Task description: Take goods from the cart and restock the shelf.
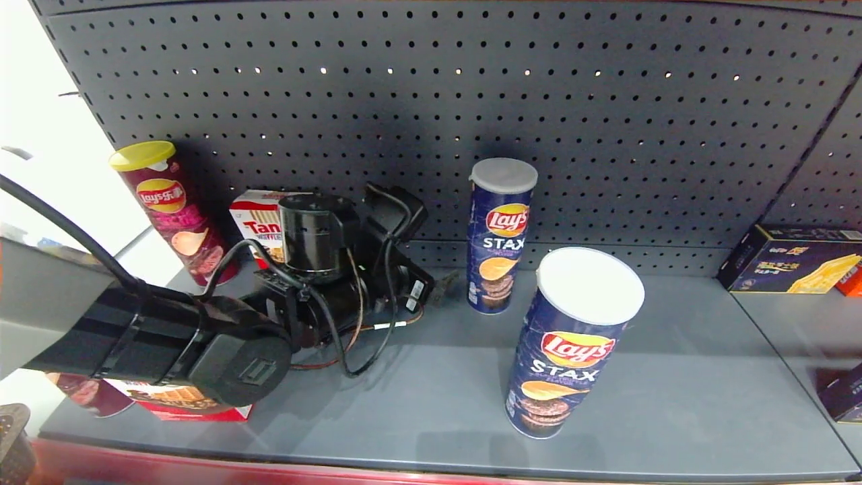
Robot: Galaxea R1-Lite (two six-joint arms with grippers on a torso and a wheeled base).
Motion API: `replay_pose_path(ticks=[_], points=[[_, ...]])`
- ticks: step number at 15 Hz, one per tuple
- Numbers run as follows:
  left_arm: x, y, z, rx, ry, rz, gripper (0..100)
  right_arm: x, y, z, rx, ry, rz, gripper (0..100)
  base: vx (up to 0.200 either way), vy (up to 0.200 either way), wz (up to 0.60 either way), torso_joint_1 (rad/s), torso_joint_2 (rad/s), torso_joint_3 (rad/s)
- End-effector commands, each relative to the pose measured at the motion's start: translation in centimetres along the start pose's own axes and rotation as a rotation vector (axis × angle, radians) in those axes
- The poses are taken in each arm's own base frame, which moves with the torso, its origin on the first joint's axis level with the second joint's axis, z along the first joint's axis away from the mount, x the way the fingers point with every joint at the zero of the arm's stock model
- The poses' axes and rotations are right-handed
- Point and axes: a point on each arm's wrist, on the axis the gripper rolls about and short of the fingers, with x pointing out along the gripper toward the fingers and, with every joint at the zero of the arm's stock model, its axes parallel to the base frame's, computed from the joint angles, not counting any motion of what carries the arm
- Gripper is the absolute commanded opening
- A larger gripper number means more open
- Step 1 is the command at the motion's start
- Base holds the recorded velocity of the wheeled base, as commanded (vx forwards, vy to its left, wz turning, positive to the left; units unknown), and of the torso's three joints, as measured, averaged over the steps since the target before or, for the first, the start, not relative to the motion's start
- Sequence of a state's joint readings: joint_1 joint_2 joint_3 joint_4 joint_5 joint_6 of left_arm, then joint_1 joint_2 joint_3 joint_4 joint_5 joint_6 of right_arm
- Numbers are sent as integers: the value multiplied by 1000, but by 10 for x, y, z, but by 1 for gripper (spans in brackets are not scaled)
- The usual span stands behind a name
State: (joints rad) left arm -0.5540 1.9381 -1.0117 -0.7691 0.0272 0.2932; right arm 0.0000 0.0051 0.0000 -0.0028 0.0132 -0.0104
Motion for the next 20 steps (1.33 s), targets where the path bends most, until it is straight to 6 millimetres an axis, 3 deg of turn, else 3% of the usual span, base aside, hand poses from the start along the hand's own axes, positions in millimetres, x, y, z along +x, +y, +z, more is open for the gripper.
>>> replay_pose_path(ticks=[1,12,17,20], points=[[18,-6,-2,-3,1,1,100,0,0,0,0,1,1,100,0,0,0,0,0,0],[24,-12,-2,-5,-2,-5,100,0,0,0,0,1,1,100,0,0,0,0,0,0],[-15,6,38,-15,-111,38,100,0,0,0,0,1,1,100,0,0,0,0,0,0],[-54,10,61,-24,-182,47,100,0,0,0,0,1,1,100,0,0,0,0,0,0]])
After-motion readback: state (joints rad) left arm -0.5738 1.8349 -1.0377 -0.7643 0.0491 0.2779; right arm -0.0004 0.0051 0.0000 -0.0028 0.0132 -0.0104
